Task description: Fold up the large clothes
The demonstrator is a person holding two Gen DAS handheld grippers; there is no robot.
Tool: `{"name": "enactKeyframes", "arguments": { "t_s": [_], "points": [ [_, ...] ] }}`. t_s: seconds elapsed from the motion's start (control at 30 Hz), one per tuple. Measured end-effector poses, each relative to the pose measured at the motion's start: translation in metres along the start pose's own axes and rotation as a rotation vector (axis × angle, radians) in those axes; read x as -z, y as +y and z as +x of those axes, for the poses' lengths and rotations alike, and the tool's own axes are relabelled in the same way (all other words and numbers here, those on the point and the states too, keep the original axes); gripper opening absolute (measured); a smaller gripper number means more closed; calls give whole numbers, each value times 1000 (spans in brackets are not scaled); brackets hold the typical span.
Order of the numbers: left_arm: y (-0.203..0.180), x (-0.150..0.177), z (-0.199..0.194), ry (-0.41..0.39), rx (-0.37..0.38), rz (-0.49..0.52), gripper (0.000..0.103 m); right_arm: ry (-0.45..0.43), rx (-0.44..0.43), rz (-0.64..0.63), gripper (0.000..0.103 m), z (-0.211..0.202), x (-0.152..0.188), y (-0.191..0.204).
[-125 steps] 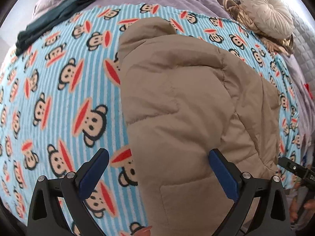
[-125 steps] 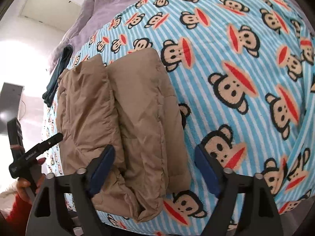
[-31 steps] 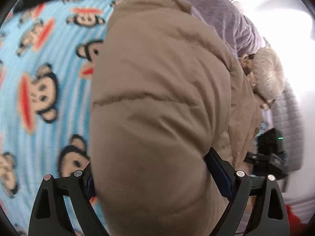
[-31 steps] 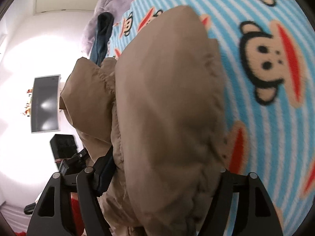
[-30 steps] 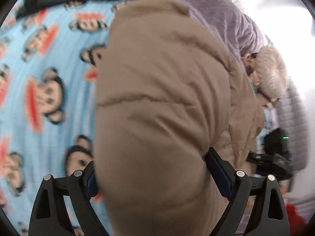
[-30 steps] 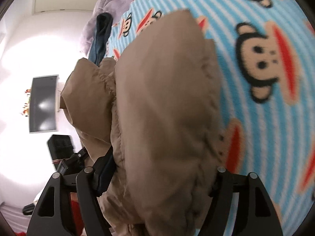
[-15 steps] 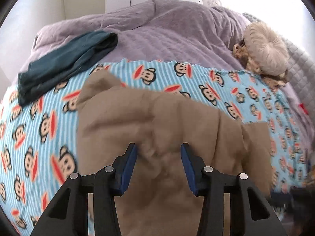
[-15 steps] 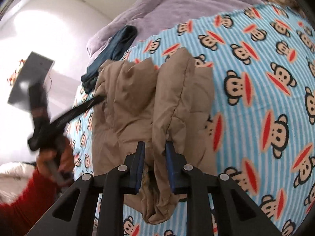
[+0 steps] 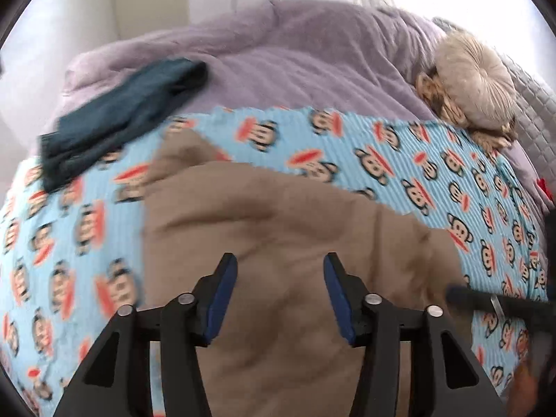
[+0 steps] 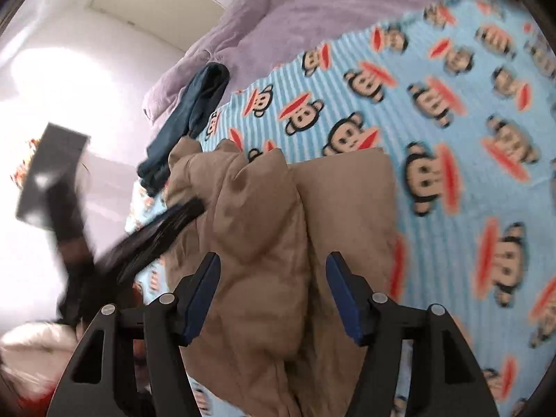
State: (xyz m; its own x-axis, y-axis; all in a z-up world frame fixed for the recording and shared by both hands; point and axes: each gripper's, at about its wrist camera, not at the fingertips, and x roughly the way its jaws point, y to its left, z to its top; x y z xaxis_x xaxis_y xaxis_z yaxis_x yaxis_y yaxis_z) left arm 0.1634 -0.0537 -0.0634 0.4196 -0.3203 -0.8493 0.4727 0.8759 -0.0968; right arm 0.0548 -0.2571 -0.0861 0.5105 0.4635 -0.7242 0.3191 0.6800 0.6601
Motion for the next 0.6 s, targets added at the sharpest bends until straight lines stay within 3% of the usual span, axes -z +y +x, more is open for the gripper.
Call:
{"name": "enactKeyframes", "arguments": {
  "t_s": [0.07, 0.1, 0.13, 0.27, 0.3, 0.5, 0.6],
  "points": [
    [24, 20, -18, -11, -25, -38, 54, 40, -62, 70, 62, 21, -11, -8],
    [32, 27, -21, -8, -37, -48, 54, 64, -91, 100, 50, 34, -15, -11],
    [40, 37, -24, -4, -57, -55, 54, 72, -78, 94, 16, 39, -16, -11],
    [58, 79, -16, 71, -82, -78, 54, 65, 195, -116, 11, 58, -14, -1],
    [58, 87, -14, 65, -73, -91, 54, 71, 219, -126, 9, 62, -12, -6],
    [43, 93, 5, 72, -46, -140, 54, 64, 172, -63, 6, 76, -17, -42],
    [38, 90, 6, 73, -68, -125, 54, 65, 141, -12, 6, 77, -18, -55]
  ]
}}
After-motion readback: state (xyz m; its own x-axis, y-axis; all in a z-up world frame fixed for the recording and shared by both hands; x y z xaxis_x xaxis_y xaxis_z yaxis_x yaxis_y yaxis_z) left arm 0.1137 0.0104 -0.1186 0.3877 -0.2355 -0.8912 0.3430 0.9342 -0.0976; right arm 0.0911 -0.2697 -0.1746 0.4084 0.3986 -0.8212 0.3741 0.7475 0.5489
